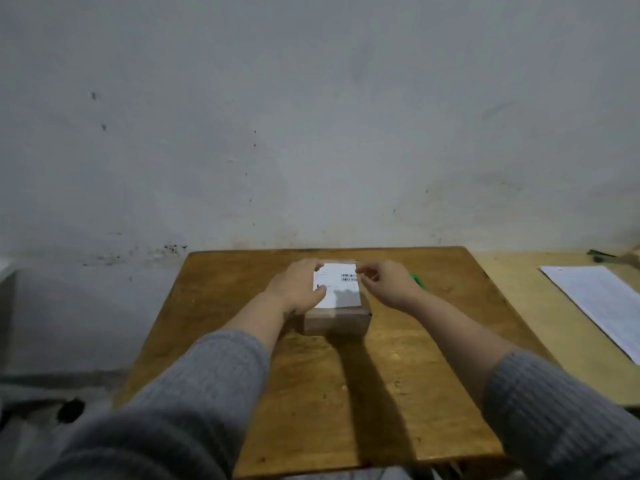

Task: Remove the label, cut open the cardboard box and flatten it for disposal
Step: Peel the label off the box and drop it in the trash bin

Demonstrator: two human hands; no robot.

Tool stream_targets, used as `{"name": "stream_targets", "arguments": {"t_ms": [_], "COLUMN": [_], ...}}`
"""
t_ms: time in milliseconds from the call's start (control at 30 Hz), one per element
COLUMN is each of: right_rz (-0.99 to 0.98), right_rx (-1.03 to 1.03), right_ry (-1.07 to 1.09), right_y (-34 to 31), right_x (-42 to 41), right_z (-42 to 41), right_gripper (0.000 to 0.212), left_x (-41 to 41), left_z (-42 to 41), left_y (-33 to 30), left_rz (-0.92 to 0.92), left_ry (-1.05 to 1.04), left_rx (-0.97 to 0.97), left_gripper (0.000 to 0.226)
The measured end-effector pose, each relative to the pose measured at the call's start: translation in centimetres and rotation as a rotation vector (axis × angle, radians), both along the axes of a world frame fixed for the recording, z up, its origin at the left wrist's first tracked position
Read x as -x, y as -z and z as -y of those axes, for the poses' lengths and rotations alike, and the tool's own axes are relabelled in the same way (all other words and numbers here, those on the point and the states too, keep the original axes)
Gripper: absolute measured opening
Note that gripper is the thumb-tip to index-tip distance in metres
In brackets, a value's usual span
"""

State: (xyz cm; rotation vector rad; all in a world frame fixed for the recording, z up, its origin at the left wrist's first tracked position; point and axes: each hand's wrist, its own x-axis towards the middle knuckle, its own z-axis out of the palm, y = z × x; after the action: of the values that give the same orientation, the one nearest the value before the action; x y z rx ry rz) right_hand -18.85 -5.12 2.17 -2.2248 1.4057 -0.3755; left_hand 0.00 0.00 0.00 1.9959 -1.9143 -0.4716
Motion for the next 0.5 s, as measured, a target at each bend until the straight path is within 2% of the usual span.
{"name": "stream_targets", "arguments": {"t_ms": [333, 500], "right_rz": [0.092, 0.121], "right_rx": [-0.119, -0.072], "right_ry": [0.241, 0.275], "right_y": [5.5, 6.6], "right_x": [-0.9, -2.6], "right_z": [2.6, 6.5], "right_gripper": [0.031, 0.025], "left_x": [0.1, 1.6], "left_z": [2.7, 4.7], "left_y": [6.6, 7.8], "left_rz": [0.055, 0.122], "left_ry": [-0.048, -0.134], "left_rx": [-0.056, -0.087], "left_gripper": [0.070, 0.100]}}
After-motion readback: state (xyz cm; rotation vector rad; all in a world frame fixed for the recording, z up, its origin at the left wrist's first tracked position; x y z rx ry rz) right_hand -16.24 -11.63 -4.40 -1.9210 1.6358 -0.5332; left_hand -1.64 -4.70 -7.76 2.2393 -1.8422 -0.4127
